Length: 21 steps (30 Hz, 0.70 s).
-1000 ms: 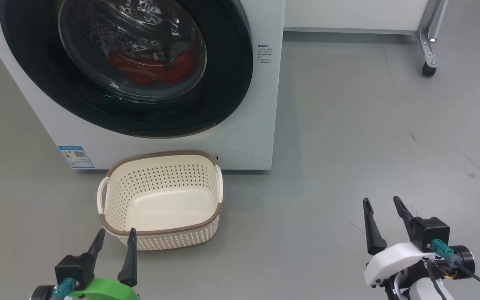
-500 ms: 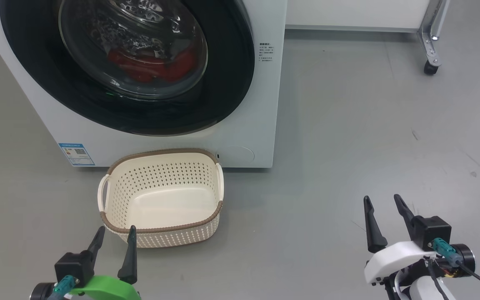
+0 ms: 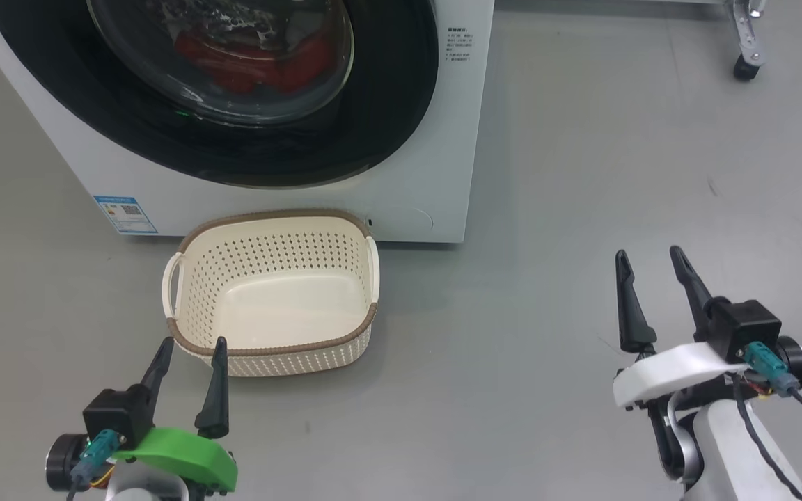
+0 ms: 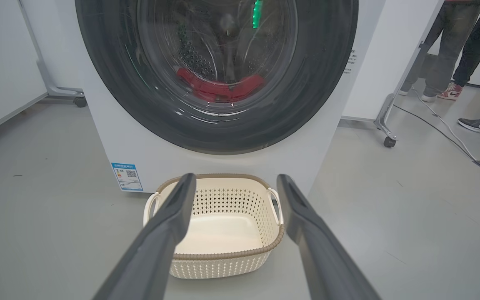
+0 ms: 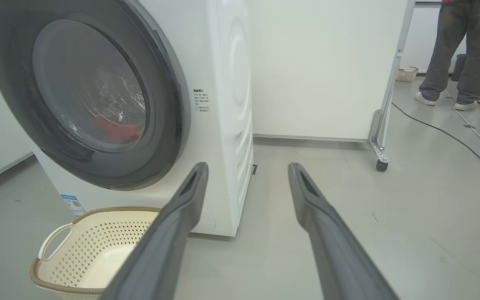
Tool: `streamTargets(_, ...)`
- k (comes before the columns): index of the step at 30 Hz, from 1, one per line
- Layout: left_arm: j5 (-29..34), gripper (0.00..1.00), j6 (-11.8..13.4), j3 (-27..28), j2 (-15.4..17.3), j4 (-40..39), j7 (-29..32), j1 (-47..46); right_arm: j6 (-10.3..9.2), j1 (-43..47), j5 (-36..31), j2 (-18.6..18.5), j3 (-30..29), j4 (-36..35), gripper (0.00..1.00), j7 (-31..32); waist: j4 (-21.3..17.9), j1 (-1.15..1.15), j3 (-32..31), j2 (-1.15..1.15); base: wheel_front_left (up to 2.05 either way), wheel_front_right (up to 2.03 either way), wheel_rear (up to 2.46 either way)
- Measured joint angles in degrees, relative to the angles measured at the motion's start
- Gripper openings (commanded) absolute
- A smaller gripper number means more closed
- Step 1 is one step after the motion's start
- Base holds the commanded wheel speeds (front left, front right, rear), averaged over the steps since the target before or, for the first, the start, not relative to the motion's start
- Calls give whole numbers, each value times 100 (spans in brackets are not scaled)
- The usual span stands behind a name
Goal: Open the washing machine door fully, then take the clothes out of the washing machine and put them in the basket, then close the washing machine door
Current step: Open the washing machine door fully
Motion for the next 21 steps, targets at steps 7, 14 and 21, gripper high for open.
streamTargets(7, 0, 100, -9, -2, -7, -210, -4, -235, 250, -597, 171, -80, -20, -160, 0, 87, 94, 0, 405, 0, 0, 0, 0)
streamTargets(14, 68, 100, -79, -155, -24, -410, -4, -526, 534, -1373, 797, -108, -208, -296, 0, 535, 230, 0, 905, 0, 0, 0, 0)
streamTargets(21, 59, 100, -136, -205, -30, -527, -4, -755, 653, -2406, 1976, -32, -459, -461, 0, 1232, 408, 0, 1446, 0, 0, 0, 0)
